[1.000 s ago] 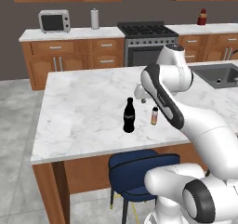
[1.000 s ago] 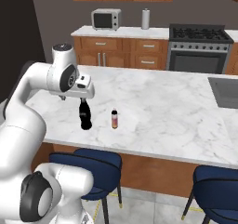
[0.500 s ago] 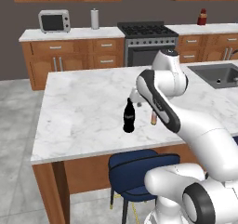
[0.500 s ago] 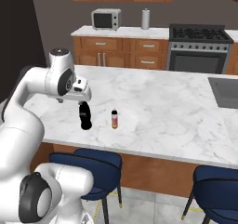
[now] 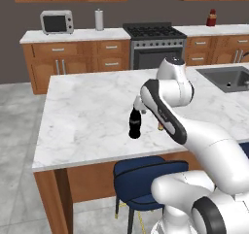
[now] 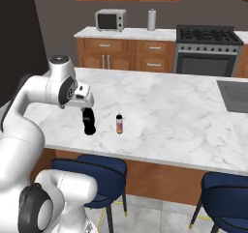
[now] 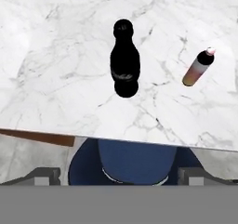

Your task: Place the large bottle from the dining counter next to the other large bottle outside the sink, and place the small bottle from the dining counter next to the other small bottle inside the sink.

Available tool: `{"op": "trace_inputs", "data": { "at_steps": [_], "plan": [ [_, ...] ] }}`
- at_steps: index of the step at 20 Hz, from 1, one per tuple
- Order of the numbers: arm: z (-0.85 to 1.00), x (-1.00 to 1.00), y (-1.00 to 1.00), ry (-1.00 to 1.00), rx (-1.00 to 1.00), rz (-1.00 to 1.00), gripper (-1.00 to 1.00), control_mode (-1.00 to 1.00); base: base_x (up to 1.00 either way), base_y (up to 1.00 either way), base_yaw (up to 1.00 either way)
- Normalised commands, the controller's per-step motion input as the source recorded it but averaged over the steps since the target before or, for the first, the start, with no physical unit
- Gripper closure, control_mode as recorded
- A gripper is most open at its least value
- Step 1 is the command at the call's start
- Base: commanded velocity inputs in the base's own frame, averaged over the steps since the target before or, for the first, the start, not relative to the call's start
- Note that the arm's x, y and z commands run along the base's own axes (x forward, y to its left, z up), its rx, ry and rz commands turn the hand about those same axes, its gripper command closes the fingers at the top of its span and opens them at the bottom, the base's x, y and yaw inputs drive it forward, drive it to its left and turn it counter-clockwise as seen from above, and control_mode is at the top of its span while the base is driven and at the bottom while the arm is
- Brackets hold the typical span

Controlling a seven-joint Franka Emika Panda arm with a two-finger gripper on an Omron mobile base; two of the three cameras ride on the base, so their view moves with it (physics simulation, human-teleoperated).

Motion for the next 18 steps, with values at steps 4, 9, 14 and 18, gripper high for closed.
{"op": "trace_inputs", "data": {
  "at_steps": [4, 9, 14, 18],
  "plan": [
    [-0.19, 0.01, 0.00, -0.14, 0.00, 0.00, -1.00, -1.00, 0.00, 0.00, 0.00],
    [-0.19, 0.11, 0.00, -0.08, 0.00, 0.00, -1.00, -1.00, 0.00, 0.00, 0.00],
    [-0.15, 0.32, 0.00, 0.00, 0.00, 0.00, -1.00, -1.00, 0.00, 0.00, 0.00],
    [-0.11, 0.38, 0.00, 0.00, 0.00, 0.00, -1.00, -1.00, 0.00, 0.00, 0.00]
  ]
}}
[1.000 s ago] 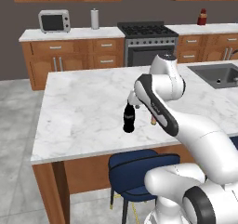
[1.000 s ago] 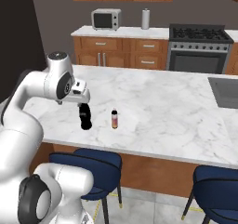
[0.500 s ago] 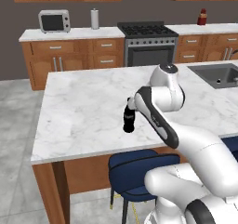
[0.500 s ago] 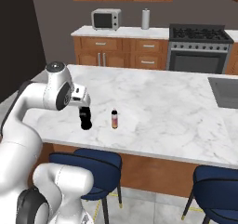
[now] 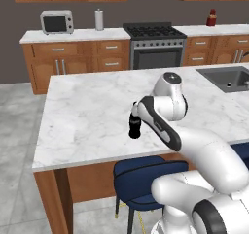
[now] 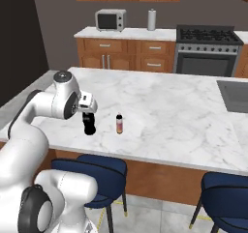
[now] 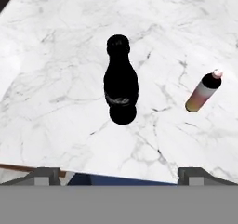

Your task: Place the large bottle from the dining counter next to the other large bottle outside the sink, and place the small bottle from the dining counter next to the other small bottle inside the sink.

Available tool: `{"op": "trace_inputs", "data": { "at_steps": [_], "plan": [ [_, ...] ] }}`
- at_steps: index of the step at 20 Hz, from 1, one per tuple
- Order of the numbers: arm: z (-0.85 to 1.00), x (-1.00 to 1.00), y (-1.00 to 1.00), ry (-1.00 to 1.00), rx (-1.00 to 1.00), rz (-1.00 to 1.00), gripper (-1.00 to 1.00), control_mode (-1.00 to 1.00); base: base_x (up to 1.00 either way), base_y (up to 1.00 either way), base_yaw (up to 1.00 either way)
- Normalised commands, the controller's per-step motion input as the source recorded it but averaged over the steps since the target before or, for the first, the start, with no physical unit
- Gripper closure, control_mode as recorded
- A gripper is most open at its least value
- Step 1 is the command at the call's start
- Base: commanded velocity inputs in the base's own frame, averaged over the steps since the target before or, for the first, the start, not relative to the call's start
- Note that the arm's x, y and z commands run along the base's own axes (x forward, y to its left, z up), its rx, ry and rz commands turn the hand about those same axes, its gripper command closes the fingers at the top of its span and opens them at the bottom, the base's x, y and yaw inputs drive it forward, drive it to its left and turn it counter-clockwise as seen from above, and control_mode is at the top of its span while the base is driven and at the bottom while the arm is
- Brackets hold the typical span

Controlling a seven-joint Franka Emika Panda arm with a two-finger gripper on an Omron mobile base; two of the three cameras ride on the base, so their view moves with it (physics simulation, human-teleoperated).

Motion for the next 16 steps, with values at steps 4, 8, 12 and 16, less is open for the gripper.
{"op": "trace_inputs", "data": {
  "at_steps": [4, 8, 12, 16],
  "plan": [
    [-0.09, 0.35, 0.00, 0.00, 0.00, 0.00, -1.00, -1.00, 0.00, 0.00, 0.00],
    [-0.11, 0.29, 0.03, 0.00, 0.00, 0.00, -1.00, -1.00, 0.00, 0.00, 0.00],
    [-0.14, 0.28, 0.05, 0.00, 0.00, 0.00, -1.00, -1.00, 0.00, 0.00, 0.00],
    [-0.14, 0.27, 0.06, 0.00, 0.00, 0.00, -1.00, -1.00, 0.00, 0.00, 0.00]
  ]
}}
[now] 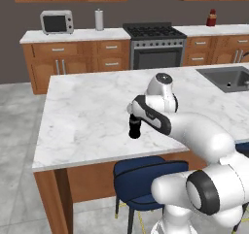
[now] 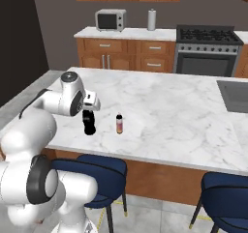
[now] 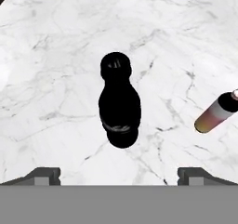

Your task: Place the large bottle from the dining counter next to the other large bottle outside the sink, and place the small bottle from the dining counter next to the other small bottle inside the sink.

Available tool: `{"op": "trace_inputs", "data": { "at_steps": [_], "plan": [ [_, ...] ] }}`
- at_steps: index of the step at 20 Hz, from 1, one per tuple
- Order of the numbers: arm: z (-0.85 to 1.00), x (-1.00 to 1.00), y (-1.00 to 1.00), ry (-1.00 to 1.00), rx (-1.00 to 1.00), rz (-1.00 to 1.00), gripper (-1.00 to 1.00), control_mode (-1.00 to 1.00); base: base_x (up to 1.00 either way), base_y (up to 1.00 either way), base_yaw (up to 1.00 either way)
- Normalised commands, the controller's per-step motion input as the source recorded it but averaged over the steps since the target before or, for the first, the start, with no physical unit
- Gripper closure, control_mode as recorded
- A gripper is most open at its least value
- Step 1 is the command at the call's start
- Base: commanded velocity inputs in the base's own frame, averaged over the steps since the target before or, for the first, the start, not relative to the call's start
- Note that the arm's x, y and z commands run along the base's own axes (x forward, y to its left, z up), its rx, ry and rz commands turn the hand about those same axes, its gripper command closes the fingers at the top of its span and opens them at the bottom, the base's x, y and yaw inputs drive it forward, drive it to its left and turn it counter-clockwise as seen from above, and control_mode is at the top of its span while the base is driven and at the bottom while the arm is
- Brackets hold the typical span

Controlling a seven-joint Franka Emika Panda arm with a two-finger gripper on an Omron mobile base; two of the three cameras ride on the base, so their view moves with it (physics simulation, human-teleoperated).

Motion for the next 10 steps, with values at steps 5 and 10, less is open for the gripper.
{"op": "trace_inputs", "data": {
  "at_steps": [5, 10],
  "plan": [
    [-0.14, 0.25, 0.04, 0.00, 0.00, 0.00, -1.00, -1.00, 0.00, 0.00, 0.00],
    [-0.16, 0.24, 0.02, 0.00, 0.00, 0.00, -1.00, -1.00, 0.00, 0.00, 0.00]
  ]
}}
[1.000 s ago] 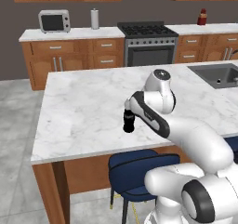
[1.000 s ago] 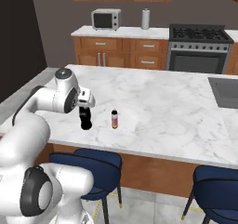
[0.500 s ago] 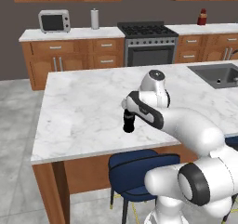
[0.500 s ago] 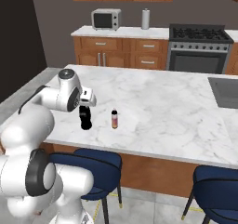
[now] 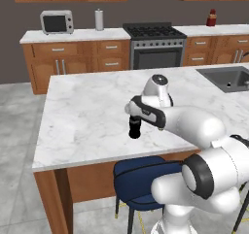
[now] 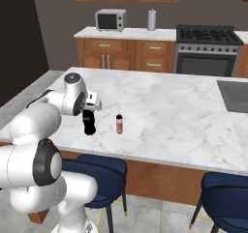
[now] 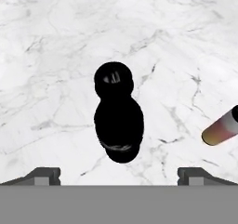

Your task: Place the large bottle from the dining counter next to the other large bottle outside the sink, and place the small bottle from the dining counter next to the other small bottle inside the sink.

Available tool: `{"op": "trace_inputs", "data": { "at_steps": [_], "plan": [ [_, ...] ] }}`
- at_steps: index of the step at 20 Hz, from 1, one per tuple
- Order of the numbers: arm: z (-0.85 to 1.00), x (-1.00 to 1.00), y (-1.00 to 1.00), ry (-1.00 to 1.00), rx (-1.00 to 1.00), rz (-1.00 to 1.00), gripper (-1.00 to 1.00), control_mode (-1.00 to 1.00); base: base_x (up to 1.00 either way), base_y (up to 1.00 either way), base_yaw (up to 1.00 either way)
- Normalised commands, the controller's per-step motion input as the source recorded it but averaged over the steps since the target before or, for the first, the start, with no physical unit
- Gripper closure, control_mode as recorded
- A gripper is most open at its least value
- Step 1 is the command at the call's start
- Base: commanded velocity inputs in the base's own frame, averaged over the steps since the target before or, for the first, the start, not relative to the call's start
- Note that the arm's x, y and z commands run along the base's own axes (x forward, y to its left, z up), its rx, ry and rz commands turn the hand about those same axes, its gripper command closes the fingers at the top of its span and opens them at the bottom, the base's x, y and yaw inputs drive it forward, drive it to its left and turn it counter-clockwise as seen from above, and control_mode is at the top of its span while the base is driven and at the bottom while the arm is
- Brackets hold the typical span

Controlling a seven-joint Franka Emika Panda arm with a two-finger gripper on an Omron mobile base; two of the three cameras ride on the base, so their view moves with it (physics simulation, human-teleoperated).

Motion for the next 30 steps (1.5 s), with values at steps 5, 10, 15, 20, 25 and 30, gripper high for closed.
{"op": "trace_inputs", "data": {
  "at_steps": [5, 10, 15, 20, 25, 30],
  "plan": [
    [-0.16, 0.22, 0.03, 0.00, 0.00, 0.00, -1.00, -1.00, 0.00, 0.00, 0.00],
    [-0.13, 0.19, 0.02, 0.00, 0.00, 0.00, -1.00, -1.00, 0.00, 0.00, 0.00],
    [-0.12, 0.22, 0.01, 0.00, 0.00, 0.00, -1.00, -1.00, 0.00, 0.00, 0.00],
    [-0.14, 0.21, 0.03, 0.00, 0.00, 0.00, -1.00, -1.00, 0.00, 0.00, 0.00],
    [-0.14, 0.19, 0.05, 0.00, 0.00, 0.00, -1.00, -1.00, 0.00, 0.00, 0.00],
    [-0.14, 0.20, 0.06, 0.00, 0.00, 0.00, -1.00, -1.00, 0.00, 0.00, 0.00]
  ]
}}
